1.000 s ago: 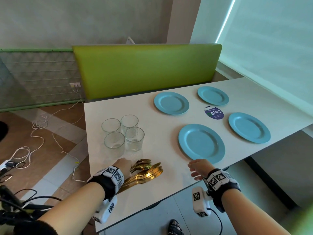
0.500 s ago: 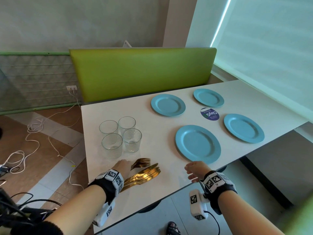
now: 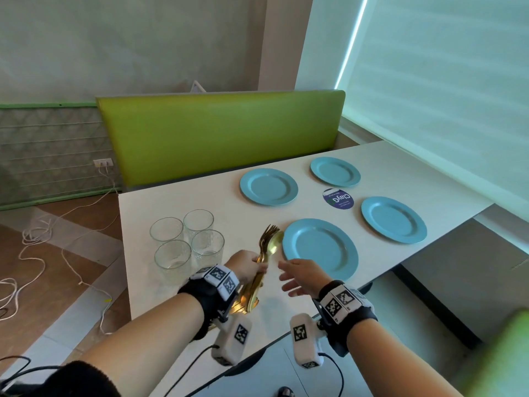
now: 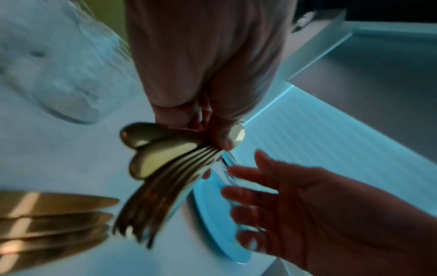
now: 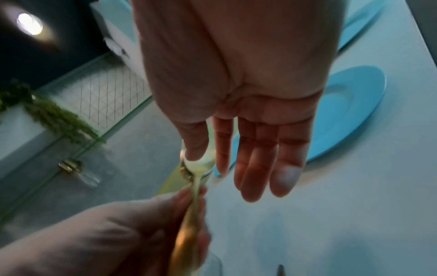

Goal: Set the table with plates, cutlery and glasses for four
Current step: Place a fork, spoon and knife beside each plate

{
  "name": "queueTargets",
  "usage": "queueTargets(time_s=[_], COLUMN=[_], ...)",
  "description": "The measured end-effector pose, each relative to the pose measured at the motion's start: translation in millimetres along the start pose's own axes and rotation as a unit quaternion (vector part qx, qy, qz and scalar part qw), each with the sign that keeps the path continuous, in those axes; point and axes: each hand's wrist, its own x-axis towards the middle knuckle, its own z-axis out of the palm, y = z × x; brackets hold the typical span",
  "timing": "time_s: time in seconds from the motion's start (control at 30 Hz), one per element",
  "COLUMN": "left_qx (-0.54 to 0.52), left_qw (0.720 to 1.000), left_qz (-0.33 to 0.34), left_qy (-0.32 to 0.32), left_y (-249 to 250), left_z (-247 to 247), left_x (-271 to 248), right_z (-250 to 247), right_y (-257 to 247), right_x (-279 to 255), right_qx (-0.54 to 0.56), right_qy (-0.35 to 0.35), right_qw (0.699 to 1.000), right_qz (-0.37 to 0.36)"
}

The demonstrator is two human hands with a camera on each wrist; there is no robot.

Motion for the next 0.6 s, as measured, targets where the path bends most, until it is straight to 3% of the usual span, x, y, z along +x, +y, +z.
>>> queueTargets(time_s=[0.2,0.37,0.6], left_qx=[-0.037,-0.028,-0.092], left_qw=[0.998,0.997,0.995], left_qz=[0.043,0.071,0.033], left_qy=[-0.026,-0.028,-0.011], left_y=[29,49,95], left_z=[34,57,94], left_x=[16,42,95], right_z=[-26,-59,-122], right_y=[-6,-1,-10], right_x=[5,24,74], right_qx=[0.106,0.152,0.208], right_qy=[0.05,0.074,0.09], right_qw=[0.992,0.985,0.974], right_qz=[-0.035,-0.025,-0.02])
